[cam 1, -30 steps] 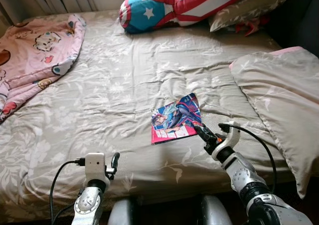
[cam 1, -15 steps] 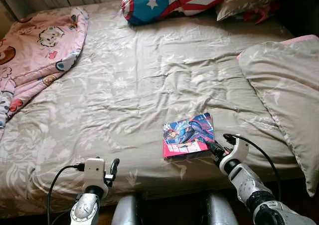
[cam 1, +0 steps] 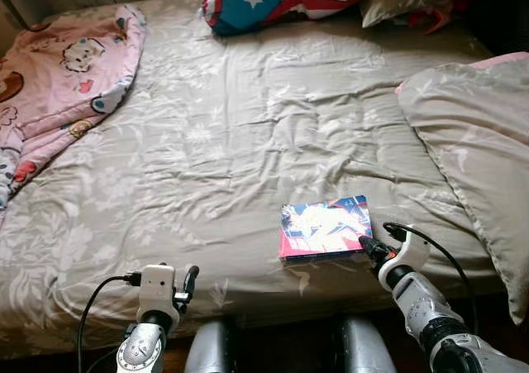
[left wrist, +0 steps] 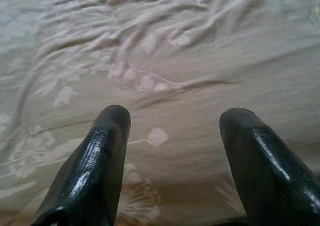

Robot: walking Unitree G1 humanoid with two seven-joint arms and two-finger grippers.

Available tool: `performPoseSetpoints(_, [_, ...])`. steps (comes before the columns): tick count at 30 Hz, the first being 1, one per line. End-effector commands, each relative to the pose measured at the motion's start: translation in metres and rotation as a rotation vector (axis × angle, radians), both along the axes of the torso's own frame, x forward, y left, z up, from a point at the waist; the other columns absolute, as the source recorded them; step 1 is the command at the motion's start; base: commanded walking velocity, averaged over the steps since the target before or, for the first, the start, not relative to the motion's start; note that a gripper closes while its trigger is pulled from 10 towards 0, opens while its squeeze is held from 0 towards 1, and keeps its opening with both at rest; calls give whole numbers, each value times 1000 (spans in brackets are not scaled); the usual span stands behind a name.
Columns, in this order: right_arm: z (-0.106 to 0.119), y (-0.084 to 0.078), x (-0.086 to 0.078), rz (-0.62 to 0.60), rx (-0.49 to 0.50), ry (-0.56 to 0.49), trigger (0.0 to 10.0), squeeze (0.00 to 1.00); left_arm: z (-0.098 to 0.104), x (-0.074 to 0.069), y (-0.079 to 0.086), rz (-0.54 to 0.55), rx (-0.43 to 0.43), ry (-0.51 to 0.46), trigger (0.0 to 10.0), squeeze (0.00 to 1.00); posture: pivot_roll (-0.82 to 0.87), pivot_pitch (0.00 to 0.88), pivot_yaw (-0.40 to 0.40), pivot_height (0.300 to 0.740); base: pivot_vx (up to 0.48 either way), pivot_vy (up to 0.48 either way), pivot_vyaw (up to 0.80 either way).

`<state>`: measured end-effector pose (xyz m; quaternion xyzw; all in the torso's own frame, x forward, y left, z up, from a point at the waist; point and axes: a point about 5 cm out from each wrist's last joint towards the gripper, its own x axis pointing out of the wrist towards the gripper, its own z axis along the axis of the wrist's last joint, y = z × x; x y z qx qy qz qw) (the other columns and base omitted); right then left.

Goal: Clean up the room

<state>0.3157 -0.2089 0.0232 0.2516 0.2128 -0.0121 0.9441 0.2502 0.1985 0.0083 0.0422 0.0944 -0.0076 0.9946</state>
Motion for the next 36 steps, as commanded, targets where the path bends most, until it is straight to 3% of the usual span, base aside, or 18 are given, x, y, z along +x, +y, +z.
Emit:
performPoseSetpoints(1, [-2,-1,-1,-19,-15,20,10000,0,-5,-7,3,15,11,29,10000,0,-6,240,75,625,0,0,0])
performPoseSetpoints(11, [0,-11,-1,-79,-101,11,10000,0,-6,-7,1,17,7,38,10000,0,-11,239,71,625,0,0,0])
performPoseSetpoints(16, [-4,-1,-5,3,-161,-23,10000,0,-8,-8,-1,19,3,47,10000,0,-27,241,67,625,0,0,0])
performPoseSetpoints(22, [-23,14,-22,3,-99,11,10000,0,-7,-8,-1,16,6,45,10000,0,-28,249,68,625,0,0,0])
performPoseSetpoints(23, [-25,15,-24,-3,-91,19,10000,392,-6,-8,0,17,8,41,10000,0,-24,249,69,625,0,0,0])
performPoseSetpoints(24, [-27,16,-25,-13,-84,29,10000,1000,-6,-8,1,18,11,40,10000,0,-19,250,71,625,0,0,0])
performPoseSetpoints(27, [-35,18,-31,-90,-50,91,10000,1000,-7,-12,7,24,22,49,10000,0,-12,252,76,625,0,0,0])
performPoseSetpoints(28, [-38,18,-33,-129,-19,120,10000,765,-7,-13,9,24,25,51,10000,0,-9,253,78,625,0,0,0])
performPoseSetpoints(29, [-39,17,-34,-142,-10,129,10000,0,-7,-13,9,24,26,51,10000,0,-9,253,78,625,0,0,0])
performPoseSetpoints(36, [-36,23,-28,-192,66,134,10000,0,-5,-18,14,17,45,46,10000,0,33,261,101,625,0,0,0])
